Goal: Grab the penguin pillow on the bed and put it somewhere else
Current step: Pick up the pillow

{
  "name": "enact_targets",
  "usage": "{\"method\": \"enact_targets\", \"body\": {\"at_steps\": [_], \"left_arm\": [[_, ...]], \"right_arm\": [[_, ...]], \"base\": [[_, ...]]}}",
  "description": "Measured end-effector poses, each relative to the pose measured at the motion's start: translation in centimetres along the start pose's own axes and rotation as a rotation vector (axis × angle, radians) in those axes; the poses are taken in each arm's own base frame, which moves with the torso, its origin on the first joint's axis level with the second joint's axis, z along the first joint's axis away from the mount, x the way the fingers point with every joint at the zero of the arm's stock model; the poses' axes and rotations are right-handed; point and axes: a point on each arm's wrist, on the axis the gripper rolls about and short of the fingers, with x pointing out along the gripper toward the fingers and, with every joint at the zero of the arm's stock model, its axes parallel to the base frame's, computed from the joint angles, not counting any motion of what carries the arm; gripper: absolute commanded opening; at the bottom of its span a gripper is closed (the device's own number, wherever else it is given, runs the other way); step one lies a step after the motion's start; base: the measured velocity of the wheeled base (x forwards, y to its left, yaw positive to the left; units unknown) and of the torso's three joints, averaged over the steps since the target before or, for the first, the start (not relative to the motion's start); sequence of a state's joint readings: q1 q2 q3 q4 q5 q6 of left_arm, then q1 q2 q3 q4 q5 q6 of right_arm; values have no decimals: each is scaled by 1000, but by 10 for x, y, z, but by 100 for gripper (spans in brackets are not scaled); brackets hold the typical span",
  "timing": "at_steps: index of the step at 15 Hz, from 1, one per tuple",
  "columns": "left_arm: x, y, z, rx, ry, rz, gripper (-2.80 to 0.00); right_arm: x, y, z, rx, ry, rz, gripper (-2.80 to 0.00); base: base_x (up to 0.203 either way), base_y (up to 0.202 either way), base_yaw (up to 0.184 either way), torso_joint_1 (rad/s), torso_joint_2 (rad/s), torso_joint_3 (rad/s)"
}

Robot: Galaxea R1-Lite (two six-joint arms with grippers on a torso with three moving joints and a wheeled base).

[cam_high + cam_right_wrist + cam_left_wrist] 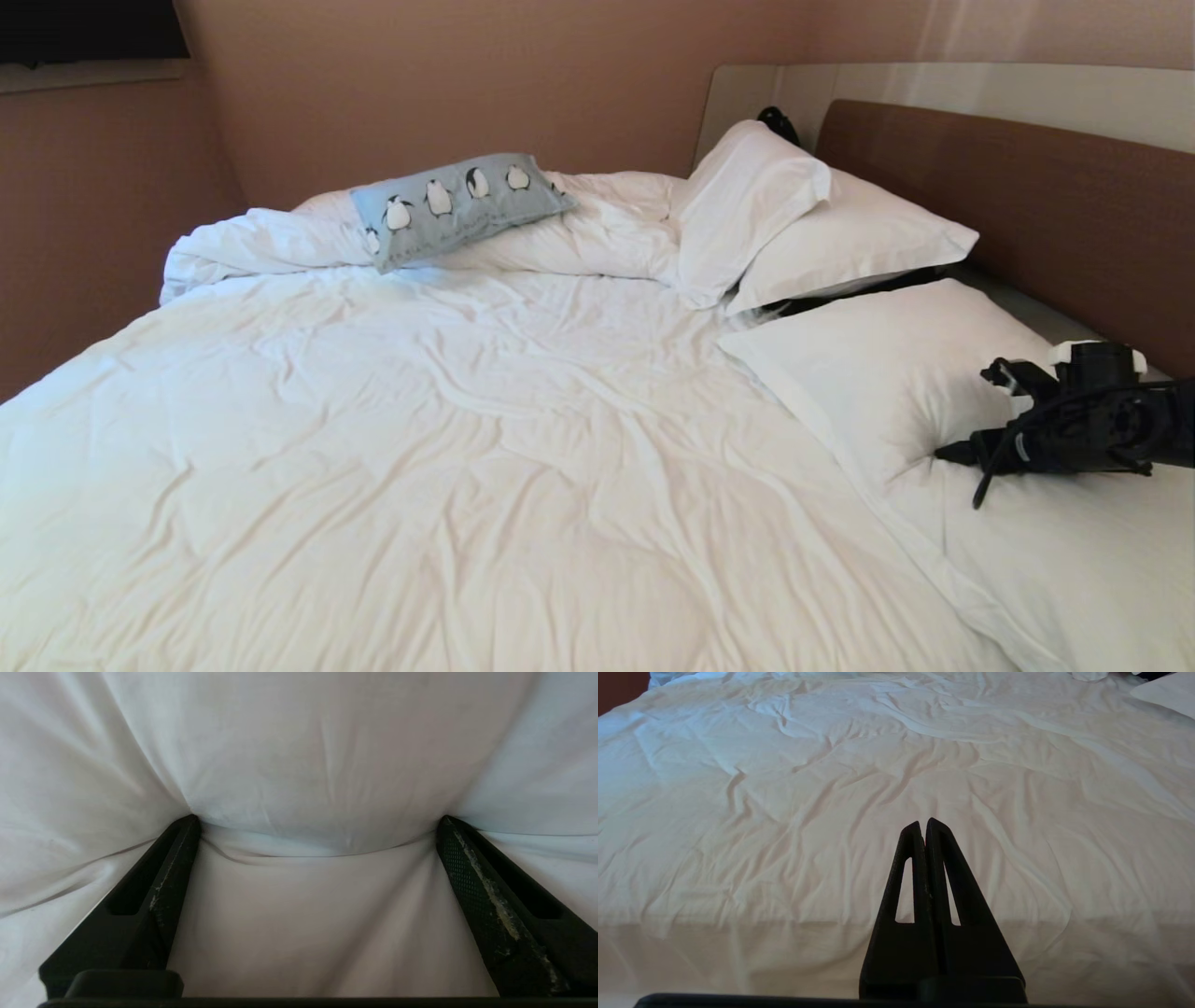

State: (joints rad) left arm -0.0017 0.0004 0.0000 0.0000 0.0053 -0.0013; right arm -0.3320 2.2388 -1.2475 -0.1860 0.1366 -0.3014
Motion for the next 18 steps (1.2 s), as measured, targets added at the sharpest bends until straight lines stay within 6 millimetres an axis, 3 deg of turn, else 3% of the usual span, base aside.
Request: {"method": "enact_targets", "body": {"at_steps": [6, 7, 13, 18], "left_arm": [[0, 0, 0, 0, 0, 0, -280], [0, 0, 0, 0, 0, 1, -280], [0, 0, 0, 0, 0, 1, -280], [0, 0, 0, 0, 0, 0, -280]], "right_arm": [[11, -1, -7, 7, 13, 2, 0], [10, -1, -7, 8, 12, 3, -280], [-2, 0, -2, 12, -34, 8, -280], [-38, 3, 15, 31, -128, 34, -280]], "base": [[0, 0, 0, 0, 0, 0], [0, 0, 0, 0, 0, 0], [0, 0, 0, 0, 0, 0], [0, 0, 0, 0, 0, 0]]}}
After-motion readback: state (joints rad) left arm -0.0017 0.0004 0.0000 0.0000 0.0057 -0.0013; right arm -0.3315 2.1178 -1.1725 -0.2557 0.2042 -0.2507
